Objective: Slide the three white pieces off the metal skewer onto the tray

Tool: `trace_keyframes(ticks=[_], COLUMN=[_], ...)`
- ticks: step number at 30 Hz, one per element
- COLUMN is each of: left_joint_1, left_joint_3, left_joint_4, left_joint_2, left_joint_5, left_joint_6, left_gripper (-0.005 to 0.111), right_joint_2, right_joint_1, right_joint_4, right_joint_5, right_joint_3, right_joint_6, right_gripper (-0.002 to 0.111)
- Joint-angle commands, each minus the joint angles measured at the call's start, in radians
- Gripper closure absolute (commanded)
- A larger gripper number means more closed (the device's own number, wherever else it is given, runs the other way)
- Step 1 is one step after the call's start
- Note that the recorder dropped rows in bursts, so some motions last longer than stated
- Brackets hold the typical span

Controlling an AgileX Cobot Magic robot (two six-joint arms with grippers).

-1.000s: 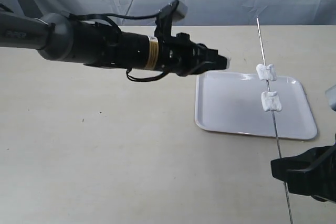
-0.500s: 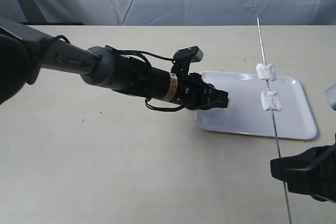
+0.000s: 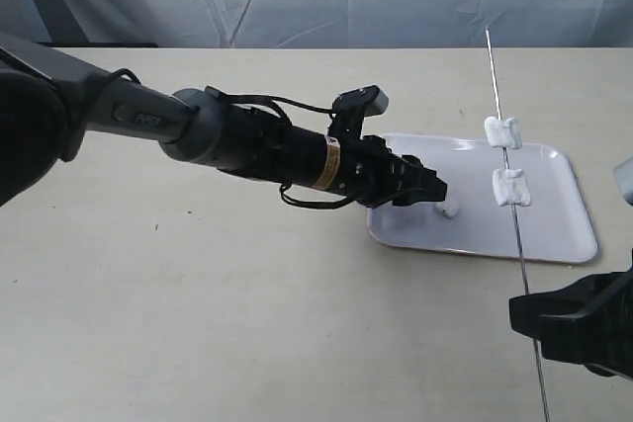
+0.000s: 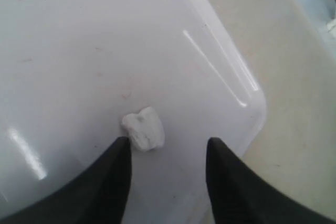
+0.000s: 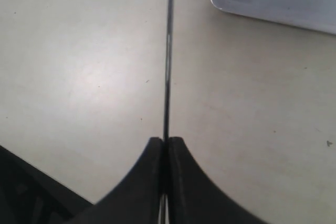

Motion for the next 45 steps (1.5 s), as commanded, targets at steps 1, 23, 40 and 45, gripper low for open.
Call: trace_keyframes(ticks=[1,23,40,45], left_joint_1=[0.070,0.073,0.007,-0.002], left_joint_3=[-0.004,0.039,0.041,0.041], left_joint_4=[-0.020,0.007,0.010,0.019], left_joint_2=[-0.050,-0.268,-0.313,-0.299], left_joint_5=[-0.235,-0.554,-0.552,-0.511], left_joint_6=[-0.032,-0.198,-0.208,-0.201], left_gripper=[0.064,0.064,0.064,0.064], right_joint_2=[-0.006,-0.006,-0.006,-0.006], right_joint_1=[-0.003,-0.003,-0.003,-0.003], right_joint_4=[0.001,-0.075,-0.028,-0.024], right_joint_5=[-0.009,-0.076,-0.108,-0.108], right_joint_3=[0.003,0.003,0.003,0.003], right_joint_6=[-0.011,0.017,0.038,0.034], right_gripper=[0.109,0.109,0.109,0.109])
